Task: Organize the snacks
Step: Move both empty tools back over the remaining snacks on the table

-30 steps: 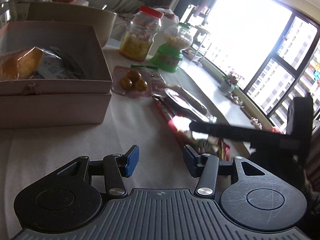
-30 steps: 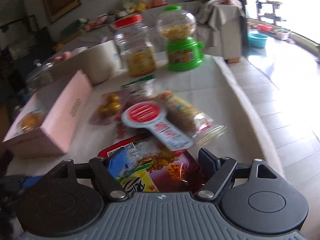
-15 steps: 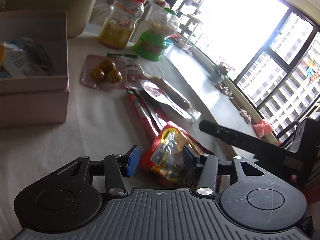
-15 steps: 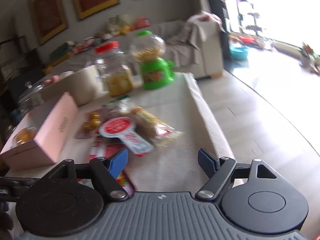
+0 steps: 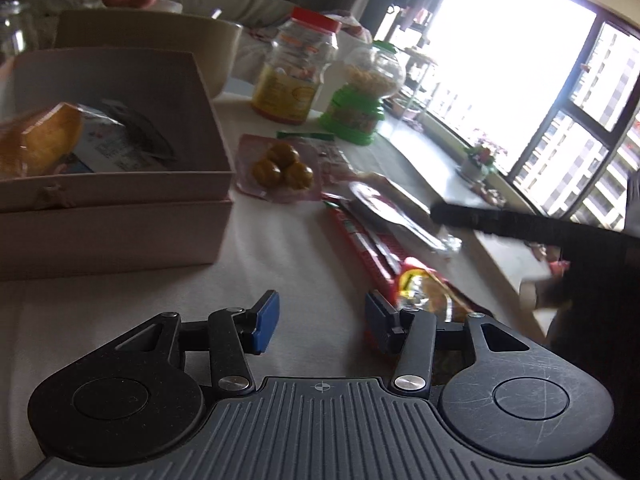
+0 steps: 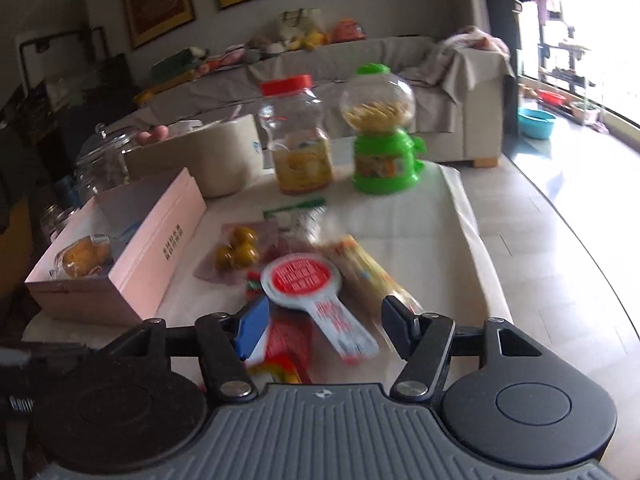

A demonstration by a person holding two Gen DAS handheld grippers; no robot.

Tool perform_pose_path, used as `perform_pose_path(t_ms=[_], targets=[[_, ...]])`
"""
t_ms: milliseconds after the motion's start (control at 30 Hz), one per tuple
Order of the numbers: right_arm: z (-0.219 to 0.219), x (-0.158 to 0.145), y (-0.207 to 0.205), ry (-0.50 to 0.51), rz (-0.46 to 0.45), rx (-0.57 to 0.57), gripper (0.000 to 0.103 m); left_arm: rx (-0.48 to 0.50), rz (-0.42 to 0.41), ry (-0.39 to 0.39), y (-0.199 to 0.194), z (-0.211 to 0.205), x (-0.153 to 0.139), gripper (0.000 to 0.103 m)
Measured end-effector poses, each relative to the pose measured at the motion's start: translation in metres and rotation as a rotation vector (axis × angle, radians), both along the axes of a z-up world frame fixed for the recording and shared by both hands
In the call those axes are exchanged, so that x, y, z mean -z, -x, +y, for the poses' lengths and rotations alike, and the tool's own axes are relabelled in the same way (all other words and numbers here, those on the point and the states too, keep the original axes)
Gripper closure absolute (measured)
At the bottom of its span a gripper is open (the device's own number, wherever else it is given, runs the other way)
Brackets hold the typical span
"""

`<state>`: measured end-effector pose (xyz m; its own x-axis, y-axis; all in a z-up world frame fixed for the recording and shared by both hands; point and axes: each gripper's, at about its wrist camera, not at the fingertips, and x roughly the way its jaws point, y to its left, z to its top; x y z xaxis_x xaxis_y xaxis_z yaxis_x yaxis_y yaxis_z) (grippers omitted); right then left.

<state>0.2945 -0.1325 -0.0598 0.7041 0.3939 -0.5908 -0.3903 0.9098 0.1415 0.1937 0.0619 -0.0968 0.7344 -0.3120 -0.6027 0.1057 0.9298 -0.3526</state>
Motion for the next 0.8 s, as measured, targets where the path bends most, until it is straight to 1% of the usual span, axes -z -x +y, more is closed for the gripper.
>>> perform_pose_path(t_ms=[67, 133, 200, 300, 333, 367, 400, 467, 533, 567, 633, 733, 800], targets=[[0.017, -0.004, -0.023, -0.004, 0.023, -0.008, 0.037, -0.013, -0.003, 0.014, 0.002, 0.006, 0.001, 0.050], [0.039, -0.003, -0.051, -0.020, 0.068, -0.036, 0.021, -0.021, -0.009, 0.021, 0.006, 0.011, 0.001, 0.051], [0.066, 0.003, -0.077, 0.019, 0.084, -0.044, 0.021, -0.024, -0.013, 0.016, 0.011, 0.015, 0.000, 0.051], [0.105, 0.015, -0.112, 0.170, 0.047, -0.029, 0.021, -0.009, -0.014, 0.038, 0.020, 0.022, 0.000, 0.051], [0.113, 0.019, -0.125, 0.195, 0.052, -0.020, 0.021, -0.011, -0.014, 0.045, 0.022, 0.026, 0.000, 0.053], [0.118, 0.023, -0.135, 0.197, 0.066, -0.016, 0.021, -0.021, -0.013, 0.049, 0.025, 0.030, 0.000, 0.054], [0.120, 0.026, -0.145, 0.186, 0.090, -0.013, 0.021, -0.032, -0.011, 0.054, 0.027, 0.035, 0.000, 0.059], [0.121, 0.032, -0.155, 0.176, 0.139, -0.011, 0.029, -0.050, -0.007, 0.078, 0.031, 0.046, 0.000, 0.061], [0.119, 0.031, -0.146, 0.193, 0.127, -0.035, 0.049, -0.063, -0.010, 0.109, 0.037, 0.056, 0.000, 0.061], [0.116, 0.029, -0.137, 0.196, 0.128, -0.061, 0.053, -0.069, -0.013, 0.117, 0.039, 0.059, -0.001, 0.061], [0.107, 0.025, -0.118, 0.184, 0.141, -0.100, 0.070, -0.081, -0.019, 0.130, 0.041, 0.064, -0.001, 0.061], [0.089, 0.016, -0.088, 0.160, 0.151, -0.120, 0.083, -0.085, -0.020, 0.151, 0.044, 0.066, 0.001, 0.060], [0.076, 0.009, -0.073, 0.100, 0.194, -0.158, 0.085, -0.076, -0.020, 0.155, 0.046, 0.064, 0.001, 0.061]])
